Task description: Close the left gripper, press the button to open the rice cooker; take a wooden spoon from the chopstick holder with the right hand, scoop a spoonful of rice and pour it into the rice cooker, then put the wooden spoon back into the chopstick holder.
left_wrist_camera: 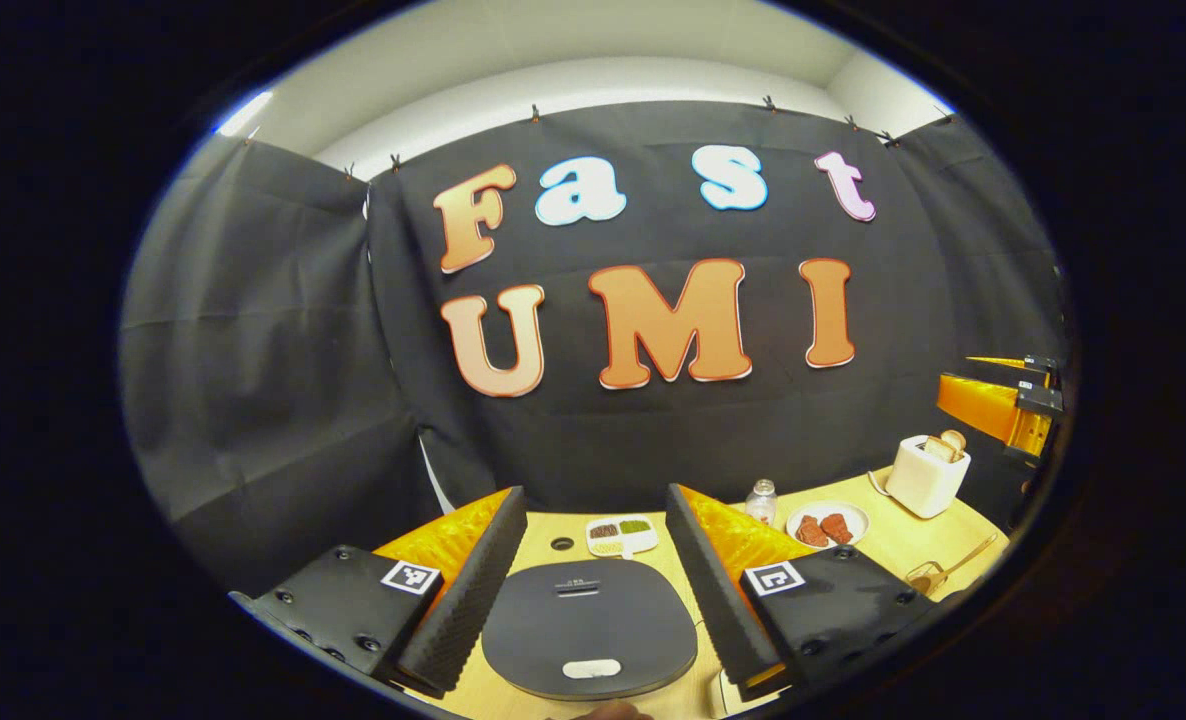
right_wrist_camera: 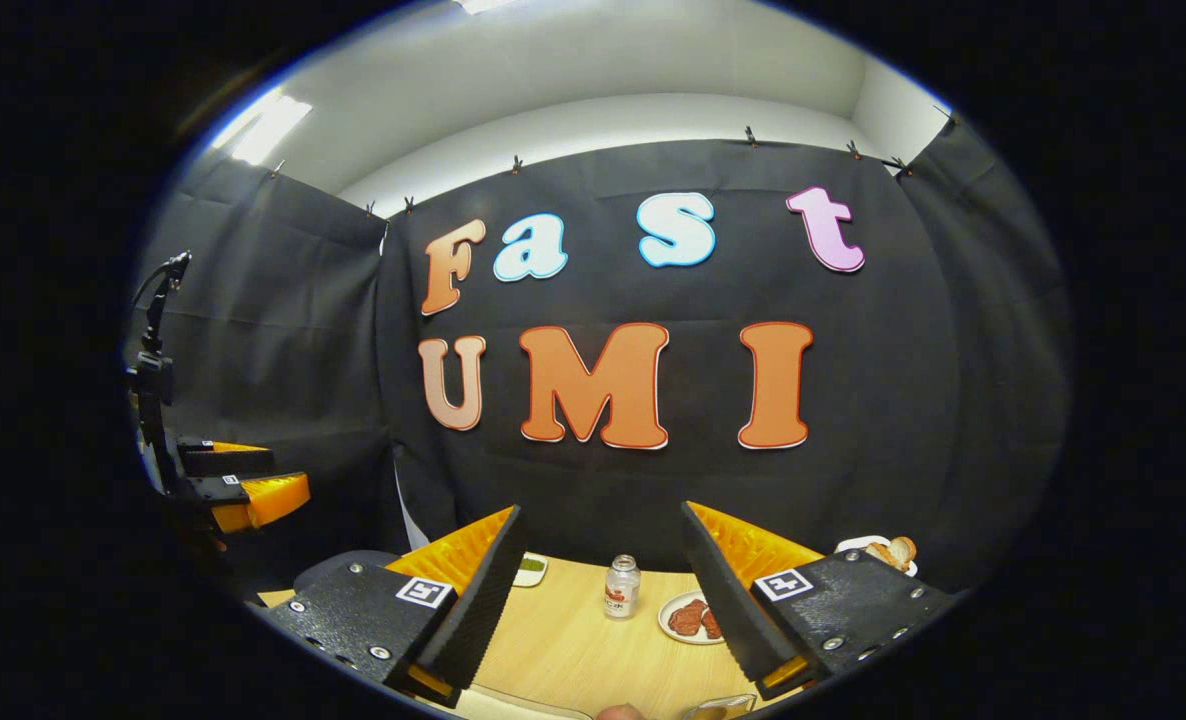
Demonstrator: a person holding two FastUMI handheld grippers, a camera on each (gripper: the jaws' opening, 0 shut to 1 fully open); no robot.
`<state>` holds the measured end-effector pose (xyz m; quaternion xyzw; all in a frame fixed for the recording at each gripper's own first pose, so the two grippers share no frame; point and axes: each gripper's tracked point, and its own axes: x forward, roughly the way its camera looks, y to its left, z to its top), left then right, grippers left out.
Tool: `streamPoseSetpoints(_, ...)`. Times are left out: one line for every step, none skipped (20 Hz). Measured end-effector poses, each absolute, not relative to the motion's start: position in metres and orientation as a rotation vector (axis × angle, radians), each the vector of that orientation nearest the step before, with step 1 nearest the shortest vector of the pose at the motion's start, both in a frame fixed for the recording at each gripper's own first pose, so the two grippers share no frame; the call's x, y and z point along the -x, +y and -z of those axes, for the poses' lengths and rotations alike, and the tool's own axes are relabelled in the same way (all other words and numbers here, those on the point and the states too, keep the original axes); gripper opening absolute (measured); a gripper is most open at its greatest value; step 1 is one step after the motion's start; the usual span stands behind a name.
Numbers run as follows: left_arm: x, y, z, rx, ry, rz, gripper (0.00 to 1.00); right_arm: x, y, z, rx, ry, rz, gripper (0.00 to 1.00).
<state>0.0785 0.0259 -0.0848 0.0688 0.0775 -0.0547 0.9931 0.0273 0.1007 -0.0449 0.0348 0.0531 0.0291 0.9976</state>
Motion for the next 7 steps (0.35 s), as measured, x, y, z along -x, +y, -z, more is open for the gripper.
streamPoseSetpoints(-0.076, 0.028, 0.077, -0.144, 0.126, 0.103, 0.92, -0.029, 0.102, 0.042, -0.069, 0.099, -0.064, 1.00)
streamPoseSetpoints(-0.073, 0.028, 0.070, -0.146, 0.100, 0.097, 0.92, -0.029, 0.104, 0.040, -0.062, 0.098, -0.069, 1.00)
streamPoseSetpoints(-0.070, 0.028, 0.065, -0.144, 0.079, 0.093, 0.92, -0.029, 0.104, 0.038, -0.057, 0.092, -0.068, 0.94)
streamPoseSetpoints(-0.069, 0.029, 0.063, -0.138, 0.059, 0.094, 0.92, -0.029, 0.105, 0.035, -0.060, 0.087, -0.071, 0.94)
streamPoseSetpoints(-0.068, 0.029, 0.061, -0.132, 0.046, 0.096, 0.92, -0.029, 0.109, 0.031, -0.063, 0.073, -0.077, 0.94)
streamPoseSetpoints(-0.066, 0.028, 0.060, -0.127, 0.037, 0.101, 0.92, -0.029, 0.108, 0.026, -0.063, 0.058, -0.079, 0.94)
streamPoseSetpoints(-0.066, 0.030, 0.060, -0.124, 0.029, 0.100, 0.92, -0.028, 0.109, 0.023, -0.060, 0.037, -0.085, 0.87)
